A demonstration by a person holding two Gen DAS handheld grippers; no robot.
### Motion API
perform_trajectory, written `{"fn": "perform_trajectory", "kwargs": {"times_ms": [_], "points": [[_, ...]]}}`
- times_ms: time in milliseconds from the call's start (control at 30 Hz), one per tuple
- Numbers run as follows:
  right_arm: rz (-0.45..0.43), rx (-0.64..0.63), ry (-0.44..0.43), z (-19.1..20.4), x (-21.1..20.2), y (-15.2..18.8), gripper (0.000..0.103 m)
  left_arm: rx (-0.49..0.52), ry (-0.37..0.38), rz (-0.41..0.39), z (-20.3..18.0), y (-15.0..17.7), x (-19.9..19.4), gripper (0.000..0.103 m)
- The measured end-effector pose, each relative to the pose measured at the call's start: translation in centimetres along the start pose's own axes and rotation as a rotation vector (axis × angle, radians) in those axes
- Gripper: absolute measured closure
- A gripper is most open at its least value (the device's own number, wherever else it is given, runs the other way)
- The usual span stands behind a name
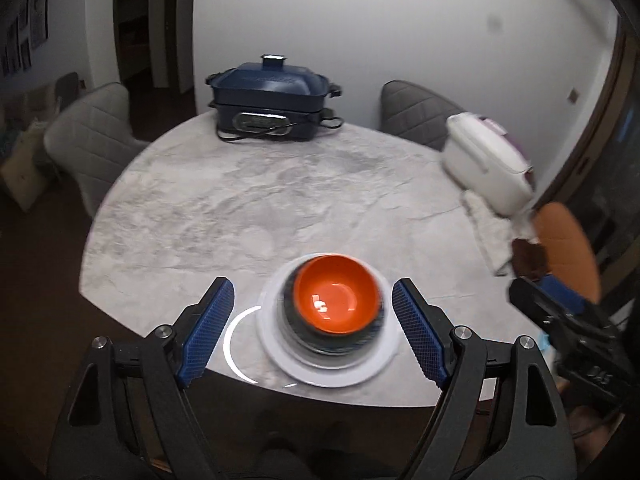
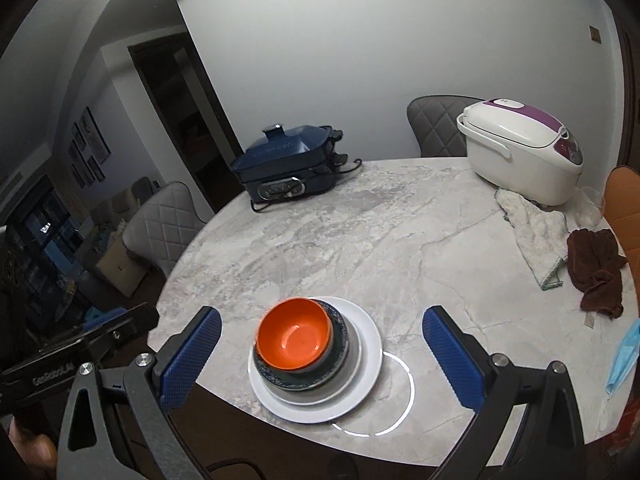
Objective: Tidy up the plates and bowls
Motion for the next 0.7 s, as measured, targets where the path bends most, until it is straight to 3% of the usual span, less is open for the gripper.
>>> {"fn": "perform_trajectory", "kwargs": {"times_ms": [100, 200, 300, 700], "points": [[0.057, 0.014, 0.042, -0.2, 0.8, 0.1, 0.000, 0.010, -0.045, 0.053, 0.9, 0.1, 2.0, 0.022], [0.133, 0.017, 0.072, -0.2, 1.9, 0.5, 0.000, 0.011, -0.024, 0.101, 0.9, 0.3, 3.3, 0.022], [0.167, 0.005, 0.103, 0.1, 2.2, 0.6, 0.000, 0.060, -0.008, 0.112, -0.3, -0.2, 4.6, 0.022], [0.298, 0.010, 0.151, -0.2, 4.5, 0.8, 0.000, 0.066, 0.066, 0.187, -2.1, -0.7, 7.3, 0.022]]}}
Point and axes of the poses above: each gripper's, at about its wrist camera, not at the fingertips, and x roughly the way its jaws point, z to its left, y to its underside, the point moved 4 cm from there along x, roughly the way its jaws point, and after that the axes turned 12 degrees about -x, right-handed, at the moved point
